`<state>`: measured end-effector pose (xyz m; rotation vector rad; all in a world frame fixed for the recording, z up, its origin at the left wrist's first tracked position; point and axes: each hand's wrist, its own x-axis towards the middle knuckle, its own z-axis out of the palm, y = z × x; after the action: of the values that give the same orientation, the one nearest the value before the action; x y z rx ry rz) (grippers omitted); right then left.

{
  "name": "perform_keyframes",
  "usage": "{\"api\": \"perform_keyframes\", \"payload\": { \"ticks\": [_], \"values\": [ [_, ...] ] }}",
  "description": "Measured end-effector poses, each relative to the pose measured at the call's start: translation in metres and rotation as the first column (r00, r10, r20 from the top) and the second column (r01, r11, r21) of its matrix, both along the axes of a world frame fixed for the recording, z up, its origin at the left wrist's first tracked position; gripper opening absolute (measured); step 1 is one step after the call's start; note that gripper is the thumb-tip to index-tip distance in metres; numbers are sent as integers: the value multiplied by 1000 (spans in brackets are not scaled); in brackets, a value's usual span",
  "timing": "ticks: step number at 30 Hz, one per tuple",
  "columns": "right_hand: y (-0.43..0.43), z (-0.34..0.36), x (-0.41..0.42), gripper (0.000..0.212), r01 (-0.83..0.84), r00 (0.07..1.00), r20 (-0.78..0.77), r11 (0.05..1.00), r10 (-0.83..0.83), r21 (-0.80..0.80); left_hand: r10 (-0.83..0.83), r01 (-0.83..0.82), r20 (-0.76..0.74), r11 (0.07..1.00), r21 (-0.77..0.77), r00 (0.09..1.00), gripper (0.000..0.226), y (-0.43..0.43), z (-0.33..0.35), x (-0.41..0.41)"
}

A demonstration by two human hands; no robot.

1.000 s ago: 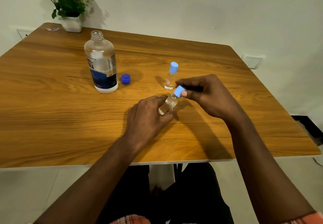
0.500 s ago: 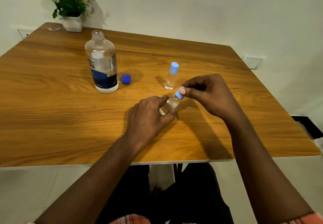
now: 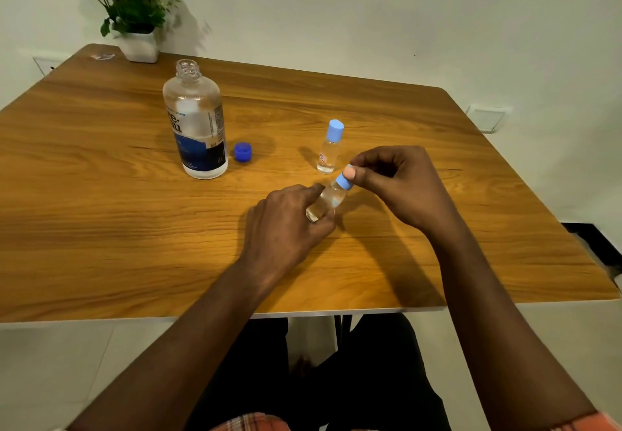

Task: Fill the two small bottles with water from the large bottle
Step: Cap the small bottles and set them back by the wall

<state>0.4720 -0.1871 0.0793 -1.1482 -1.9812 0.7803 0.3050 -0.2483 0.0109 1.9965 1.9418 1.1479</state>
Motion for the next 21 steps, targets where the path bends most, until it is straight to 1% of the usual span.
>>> {"api": "perform_keyframes", "payload": {
  "ticks": [2, 5, 8, 12, 15, 17, 21],
  "values": [
    [-2, 0, 1, 19, -46, 999, -30, 999, 46, -4, 4, -4, -1, 1000, -1, 1000, 37, 0, 0, 0],
    [-2, 0, 5, 27, -105, 993, -51, 994, 104, -17, 3, -3, 2, 1000, -8, 1000, 40, 1, 0, 0],
    [0, -1, 4, 23, -68, 996, -58, 997, 66, -33, -6, 6, 14, 1000, -10, 1000, 42, 1, 1, 1],
    [3, -1, 2, 17, -6, 1000, -15, 1000, 7, 21, 0, 0, 8, 1000, -23, 1000, 41, 0, 1, 1],
    [3, 0, 2, 27, -57, 998, 8, 998, 57, -10, -6, 6, 20, 1000, -20, 1000, 40, 0, 1, 0],
    [2, -1, 4, 30, -86, 996, -4, 996, 86, -21, -8, 8, 26, 1000, -14, 1000, 41, 0, 1, 0],
    [0, -4, 2, 27, -36, 999, 37, 998, 34, 55, -8, 8, 2, 1000, 0, 1000, 39, 0, 1, 0]
  ]
}}
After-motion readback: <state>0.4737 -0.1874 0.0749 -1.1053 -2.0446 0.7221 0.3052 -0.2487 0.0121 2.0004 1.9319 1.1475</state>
